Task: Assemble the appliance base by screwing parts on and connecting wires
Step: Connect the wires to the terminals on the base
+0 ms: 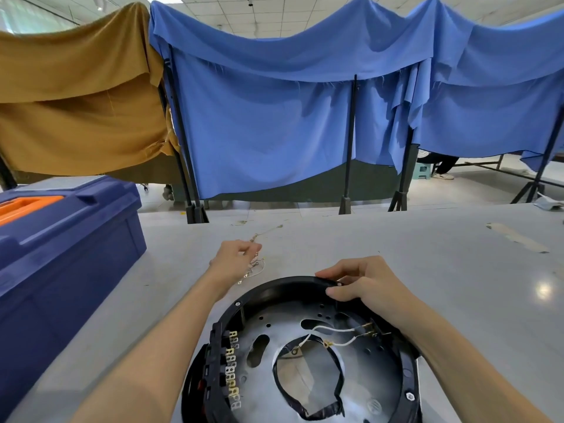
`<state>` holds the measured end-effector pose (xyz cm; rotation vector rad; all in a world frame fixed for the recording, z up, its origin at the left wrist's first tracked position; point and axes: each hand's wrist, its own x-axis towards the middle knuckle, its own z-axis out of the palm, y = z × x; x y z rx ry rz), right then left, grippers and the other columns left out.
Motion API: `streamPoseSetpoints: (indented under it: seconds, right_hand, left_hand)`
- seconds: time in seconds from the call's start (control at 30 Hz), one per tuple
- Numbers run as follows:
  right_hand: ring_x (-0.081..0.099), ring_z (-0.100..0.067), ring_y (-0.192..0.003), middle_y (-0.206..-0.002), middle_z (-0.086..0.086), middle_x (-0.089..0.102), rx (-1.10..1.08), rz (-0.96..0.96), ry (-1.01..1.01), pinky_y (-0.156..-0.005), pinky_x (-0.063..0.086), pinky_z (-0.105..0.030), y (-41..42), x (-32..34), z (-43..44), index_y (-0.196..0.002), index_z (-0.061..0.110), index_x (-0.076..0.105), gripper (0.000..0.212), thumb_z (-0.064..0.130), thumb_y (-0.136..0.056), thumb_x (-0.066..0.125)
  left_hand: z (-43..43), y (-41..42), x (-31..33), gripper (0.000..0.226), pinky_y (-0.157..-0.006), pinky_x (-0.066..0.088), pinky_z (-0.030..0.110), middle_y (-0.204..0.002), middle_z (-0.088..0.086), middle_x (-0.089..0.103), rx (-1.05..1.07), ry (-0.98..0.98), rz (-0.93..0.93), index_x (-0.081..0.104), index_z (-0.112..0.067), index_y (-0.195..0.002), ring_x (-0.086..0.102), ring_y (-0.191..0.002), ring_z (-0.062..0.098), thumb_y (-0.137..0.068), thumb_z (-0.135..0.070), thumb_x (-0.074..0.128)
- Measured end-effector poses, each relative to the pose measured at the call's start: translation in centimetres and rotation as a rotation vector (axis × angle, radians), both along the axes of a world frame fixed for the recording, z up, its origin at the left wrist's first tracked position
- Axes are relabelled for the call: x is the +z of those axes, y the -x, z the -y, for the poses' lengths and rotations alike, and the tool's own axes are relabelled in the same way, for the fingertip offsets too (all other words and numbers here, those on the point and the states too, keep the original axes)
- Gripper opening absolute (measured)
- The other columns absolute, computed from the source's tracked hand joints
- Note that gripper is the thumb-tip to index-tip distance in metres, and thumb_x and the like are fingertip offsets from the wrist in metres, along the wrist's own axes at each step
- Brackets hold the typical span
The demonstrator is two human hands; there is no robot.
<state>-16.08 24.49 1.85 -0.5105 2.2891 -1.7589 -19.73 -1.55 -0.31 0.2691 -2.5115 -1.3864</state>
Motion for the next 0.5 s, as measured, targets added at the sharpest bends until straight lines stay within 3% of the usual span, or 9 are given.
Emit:
streamPoseSetpoints:
  seconds: [0.1, 0.17, 0.23, 0.3, 0.5]
  right_hand:
    - [0.07, -0.027, -0.075, -0.088, -0.02, 0.073, 0.001, -0.003, -0.002, -0.074, 0.058, -0.032, 0.0, 0.0, 0.0, -0.084, 0.025, 0.08, 0.029, -0.002, -0.081, 0.07]
    - [0.069, -0.027, -0.075, -0.087, -0.02, 0.072, 0.002, 0.0, -0.002, -0.074, 0.058, -0.032, 0.0, 0.0, 0.0, -0.085, 0.025, 0.08, 0.029, -0.002, -0.081, 0.07]
    - [0.069, -0.027, -0.075, -0.088, -0.021, 0.072, 0.002, 0.004, -0.001, -0.075, 0.058, -0.034, 0.0, 0.0, 0.0, -0.084, 0.025, 0.08, 0.029, -0.002, -0.08, 0.071]
    - [0.069, -0.028, -0.075, -0.089, -0.022, 0.072, 0.001, 0.003, 0.002, -0.076, 0.058, -0.034, 0.0, 0.0, 0.0, -0.084, 0.025, 0.08, 0.029, -0.002, -0.08, 0.071]
    - [0.07, -0.026, -0.074, -0.088, -0.02, 0.072, 0.005, 0.002, 0.009, -0.071, 0.057, -0.03, -0.1, 0.0, 0.0, -0.085, 0.024, 0.08, 0.028, -0.002, -0.081, 0.071]
  left_hand:
    - [0.1, -0.8, 0.7, 0.019, -0.087, 0.043, 0.015, -0.112, 0.005, 0.069, 0.028, -0.188, -0.06, 0.071, -0.006, -0.109, 0.059, -0.106, 0.013, -0.095, -0.003, 0.059]
    - [0.1, -0.9, 1.1, 0.017, -0.062, 0.043, 0.001, -0.097, 0.007, 0.071, 0.07, -0.274, -0.101, 0.073, -0.006, -0.102, 0.065, -0.084, 0.005, -0.09, 0.002, 0.064]
    - [0.1, -1.1, 1.5, 0.016, -0.049, 0.038, -0.003, -0.084, 0.003, 0.07, 0.108, -0.328, -0.132, 0.073, -0.008, -0.096, 0.064, -0.062, -0.007, -0.087, 0.004, 0.067]
    - [0.1, -1.2, 1.9, 0.016, -0.051, 0.039, -0.002, -0.08, 0.0, 0.07, 0.123, -0.37, -0.154, 0.073, -0.01, -0.094, 0.063, -0.057, -0.012, -0.087, 0.003, 0.067]
    - [-0.2, -1.9, 2.7, 0.008, -0.077, 0.043, 0.02, -0.084, 0.003, 0.074, 0.115, -0.46, -0.165, 0.073, -0.015, -0.085, 0.067, -0.074, 0.002, -0.085, -0.007, 0.072]
